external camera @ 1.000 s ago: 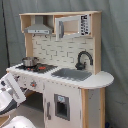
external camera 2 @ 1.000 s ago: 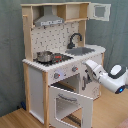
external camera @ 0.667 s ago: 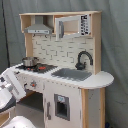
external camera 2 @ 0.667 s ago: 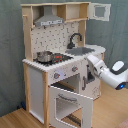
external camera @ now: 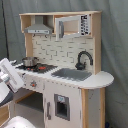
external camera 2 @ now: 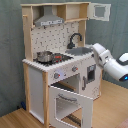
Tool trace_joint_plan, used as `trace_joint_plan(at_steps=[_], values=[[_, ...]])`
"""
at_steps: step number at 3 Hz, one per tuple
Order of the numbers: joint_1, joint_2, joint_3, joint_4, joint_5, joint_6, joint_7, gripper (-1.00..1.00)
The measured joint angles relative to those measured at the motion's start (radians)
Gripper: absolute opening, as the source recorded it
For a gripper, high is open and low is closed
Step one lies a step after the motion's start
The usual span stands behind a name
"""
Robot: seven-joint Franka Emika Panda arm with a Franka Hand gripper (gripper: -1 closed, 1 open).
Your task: Play with the kitchen
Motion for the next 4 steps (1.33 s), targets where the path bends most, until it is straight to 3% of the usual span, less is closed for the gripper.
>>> trace_joint_plan(at_steps=[2, 4], values=[[0.095, -0.003, -0.103, 0.017, 0.032, -0.117, -0.146, 1.0], [0.182, -0.005, -0.162, 0.079, 0.07, -0.273, -0.3, 1.0]])
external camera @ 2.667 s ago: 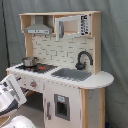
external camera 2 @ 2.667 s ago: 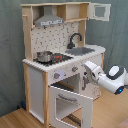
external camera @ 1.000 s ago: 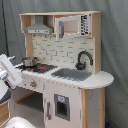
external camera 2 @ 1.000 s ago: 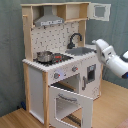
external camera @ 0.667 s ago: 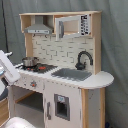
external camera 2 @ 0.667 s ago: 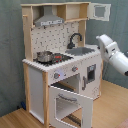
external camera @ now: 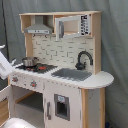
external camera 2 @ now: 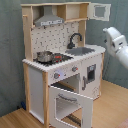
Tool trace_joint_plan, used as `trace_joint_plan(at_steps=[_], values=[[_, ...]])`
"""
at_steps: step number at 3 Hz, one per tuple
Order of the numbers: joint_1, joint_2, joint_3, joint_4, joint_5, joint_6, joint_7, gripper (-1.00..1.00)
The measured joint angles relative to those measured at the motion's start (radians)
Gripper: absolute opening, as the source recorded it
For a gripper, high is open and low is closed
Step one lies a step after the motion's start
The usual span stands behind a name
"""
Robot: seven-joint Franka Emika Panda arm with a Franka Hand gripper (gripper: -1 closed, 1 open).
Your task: Play with the kitchen
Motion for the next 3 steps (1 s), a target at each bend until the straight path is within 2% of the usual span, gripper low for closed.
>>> trace_joint_plan(at_steps=[2, 3], values=[[0.057, 0.0, -0.019, 0.071, 0.031, -0.152, -0.121, 1.0], [0.086, 0.001, -0.02, 0.117, 0.045, -0.262, -0.187, 1.0]])
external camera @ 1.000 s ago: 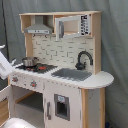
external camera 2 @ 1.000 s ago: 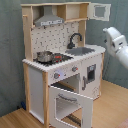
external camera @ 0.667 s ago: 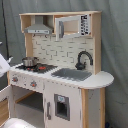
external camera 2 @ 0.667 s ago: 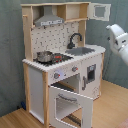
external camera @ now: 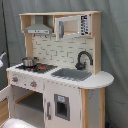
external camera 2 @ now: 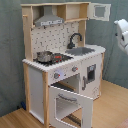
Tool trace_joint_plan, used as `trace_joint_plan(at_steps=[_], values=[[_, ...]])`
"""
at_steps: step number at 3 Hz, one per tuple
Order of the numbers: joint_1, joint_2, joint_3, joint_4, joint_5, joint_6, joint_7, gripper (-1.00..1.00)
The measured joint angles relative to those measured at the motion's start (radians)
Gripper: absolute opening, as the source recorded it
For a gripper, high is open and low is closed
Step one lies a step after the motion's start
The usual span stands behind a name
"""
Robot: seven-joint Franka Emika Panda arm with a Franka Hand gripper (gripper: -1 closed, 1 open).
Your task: Play with the kitchen
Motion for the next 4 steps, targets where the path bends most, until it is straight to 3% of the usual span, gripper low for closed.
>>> trace_joint_plan(at_steps=[2, 3, 4], values=[[0.018, 0.0, 0.0, 0.049, 0.003, -0.19, -0.066, 1.0], [0.016, -0.001, -0.023, 0.059, 0.003, -0.289, -0.075, 1.0], [0.015, 0.003, -0.111, 0.062, 0.003, -0.305, -0.127, 1.0]])
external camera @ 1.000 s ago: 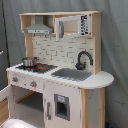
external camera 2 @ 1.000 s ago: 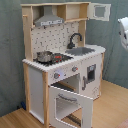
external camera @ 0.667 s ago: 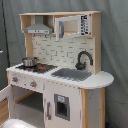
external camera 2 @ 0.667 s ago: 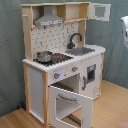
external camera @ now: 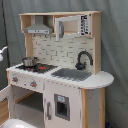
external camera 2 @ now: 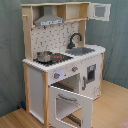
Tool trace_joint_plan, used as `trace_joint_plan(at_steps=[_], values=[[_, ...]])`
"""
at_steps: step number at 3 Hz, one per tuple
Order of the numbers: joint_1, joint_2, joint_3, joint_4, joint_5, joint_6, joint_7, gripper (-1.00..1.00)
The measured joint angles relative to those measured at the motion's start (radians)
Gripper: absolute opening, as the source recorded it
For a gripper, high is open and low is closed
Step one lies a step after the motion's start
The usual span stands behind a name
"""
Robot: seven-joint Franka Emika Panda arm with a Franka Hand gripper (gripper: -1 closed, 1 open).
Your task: Play with the kitchen
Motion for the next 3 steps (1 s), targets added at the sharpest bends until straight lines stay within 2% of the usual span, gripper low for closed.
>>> trace_joint_plan(at_steps=[1, 2, 3], values=[[0.001, 0.001, -0.106, -0.001, 0.0, 0.0, -0.024, 1.0], [0.003, -0.001, -0.202, -0.004, 0.0, 0.038, -0.019, 1.0], [0.004, -0.002, -0.288, -0.018, 0.0, 0.115, -0.013, 1.0]])
